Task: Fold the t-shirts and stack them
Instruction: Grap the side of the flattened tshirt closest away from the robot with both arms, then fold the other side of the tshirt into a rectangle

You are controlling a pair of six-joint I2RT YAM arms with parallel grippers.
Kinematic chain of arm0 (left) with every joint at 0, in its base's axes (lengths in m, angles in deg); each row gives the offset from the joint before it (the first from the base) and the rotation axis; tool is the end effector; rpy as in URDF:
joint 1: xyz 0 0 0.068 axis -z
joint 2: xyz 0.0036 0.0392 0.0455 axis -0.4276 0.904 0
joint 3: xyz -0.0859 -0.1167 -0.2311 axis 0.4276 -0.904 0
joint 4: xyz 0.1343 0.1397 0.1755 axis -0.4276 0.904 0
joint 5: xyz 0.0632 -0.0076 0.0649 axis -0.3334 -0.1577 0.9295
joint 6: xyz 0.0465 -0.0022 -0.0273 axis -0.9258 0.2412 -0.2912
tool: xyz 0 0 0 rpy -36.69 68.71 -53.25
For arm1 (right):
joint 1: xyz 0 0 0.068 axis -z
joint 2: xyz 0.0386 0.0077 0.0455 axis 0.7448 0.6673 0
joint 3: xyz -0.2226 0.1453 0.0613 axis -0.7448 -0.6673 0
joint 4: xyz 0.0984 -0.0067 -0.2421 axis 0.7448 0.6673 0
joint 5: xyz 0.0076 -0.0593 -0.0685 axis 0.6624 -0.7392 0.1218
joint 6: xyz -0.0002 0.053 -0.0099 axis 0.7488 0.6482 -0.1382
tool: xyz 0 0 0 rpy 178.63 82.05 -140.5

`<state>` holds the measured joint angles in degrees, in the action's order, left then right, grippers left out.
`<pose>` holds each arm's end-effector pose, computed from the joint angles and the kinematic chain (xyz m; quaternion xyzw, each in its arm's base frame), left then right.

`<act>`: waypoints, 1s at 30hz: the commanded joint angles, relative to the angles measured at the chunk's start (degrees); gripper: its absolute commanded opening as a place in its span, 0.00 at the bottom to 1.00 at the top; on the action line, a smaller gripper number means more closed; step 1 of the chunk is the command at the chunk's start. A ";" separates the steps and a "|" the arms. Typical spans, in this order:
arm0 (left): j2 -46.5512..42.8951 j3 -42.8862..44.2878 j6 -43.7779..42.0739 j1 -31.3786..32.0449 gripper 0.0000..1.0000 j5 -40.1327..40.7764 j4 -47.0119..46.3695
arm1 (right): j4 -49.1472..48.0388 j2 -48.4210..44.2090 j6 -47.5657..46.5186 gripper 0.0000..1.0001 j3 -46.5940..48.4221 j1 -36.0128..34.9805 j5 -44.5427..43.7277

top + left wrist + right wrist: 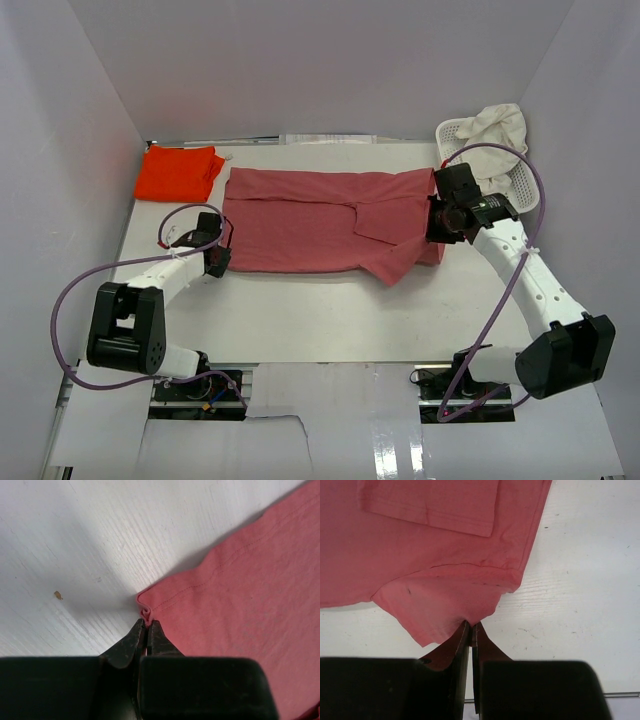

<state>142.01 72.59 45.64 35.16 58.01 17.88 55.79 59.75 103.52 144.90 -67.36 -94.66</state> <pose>0.2489 -0.0306 0.1683 -0.5314 0.8033 -0.0079 0.2688 0.2436 0.0766 0.3286 0.0472 0.9437 0.0076 0.3272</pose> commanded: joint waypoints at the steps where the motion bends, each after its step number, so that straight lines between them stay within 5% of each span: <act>1: -2.15 1.24 0.07 -1.93 0.00 -1.15 -0.55 | -0.59 0.99 -1.44 0.08 2.19 0.85 -0.08; 12: 2.59 6.51 -1.25 -2.20 0.00 -6.52 -0.90 | -0.77 4.42 -2.23 0.08 5.87 2.52 0.54; 30: 1.45 11.96 -0.55 -2.37 0.00 -2.83 2.17 | -0.68 10.04 -4.07 0.08 12.55 5.42 2.21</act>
<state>144.91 82.71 44.77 33.24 53.57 18.79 55.72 69.13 100.75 153.88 -62.69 -93.35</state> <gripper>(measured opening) 0.099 0.086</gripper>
